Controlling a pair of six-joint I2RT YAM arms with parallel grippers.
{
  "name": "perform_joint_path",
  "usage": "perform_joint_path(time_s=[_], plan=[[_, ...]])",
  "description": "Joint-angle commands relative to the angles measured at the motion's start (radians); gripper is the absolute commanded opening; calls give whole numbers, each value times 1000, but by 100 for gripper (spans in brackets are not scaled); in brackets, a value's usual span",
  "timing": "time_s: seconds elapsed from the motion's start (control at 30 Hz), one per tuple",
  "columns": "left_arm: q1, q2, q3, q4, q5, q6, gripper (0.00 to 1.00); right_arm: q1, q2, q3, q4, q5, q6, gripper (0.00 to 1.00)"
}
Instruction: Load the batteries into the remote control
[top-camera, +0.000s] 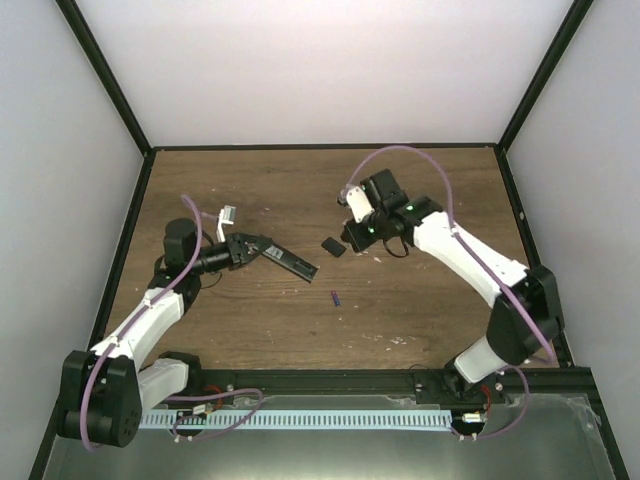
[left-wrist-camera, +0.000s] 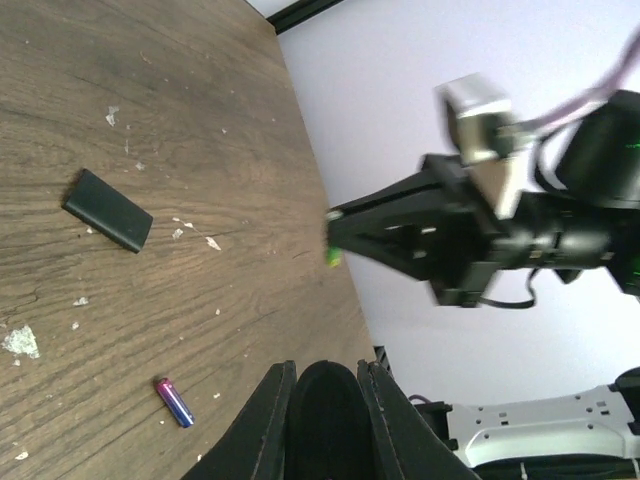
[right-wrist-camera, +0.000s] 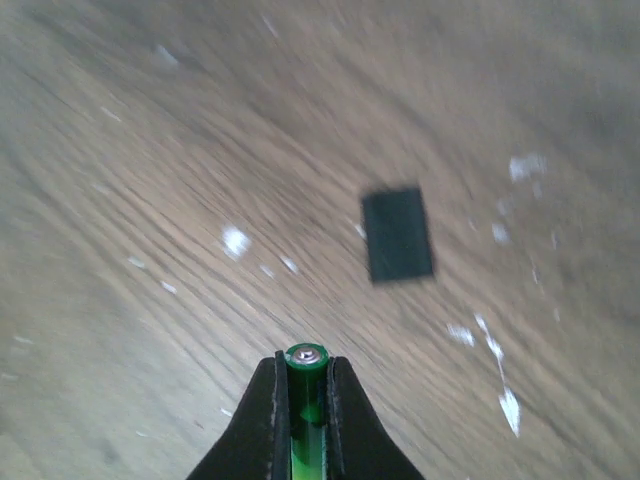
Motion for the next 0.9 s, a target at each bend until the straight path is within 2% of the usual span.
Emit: perform_joint_path(time_s=[0.0, 0.13, 0.3, 0.4, 0.67, 0.87], plan=[[-2, 18, 2, 76, 34, -38, 0, 1, -107, 90, 79, -251, 11, 1], [-3, 45, 9, 162, 58, -91, 0, 6, -159, 73, 158, -395, 9, 1], [-3, 76, 26, 236, 82, -159, 0, 30, -176, 25, 192, -476, -20, 1], [-4, 92, 42, 277, 105, -195, 0, 63, -185, -9, 227, -497, -35, 1], [-8, 97, 76, 262, 133, -221, 0, 128, -215, -80, 357, -515, -76, 1], [-12, 95, 77, 257, 138, -236, 0, 145, -201, -82, 380, -500, -105, 1]])
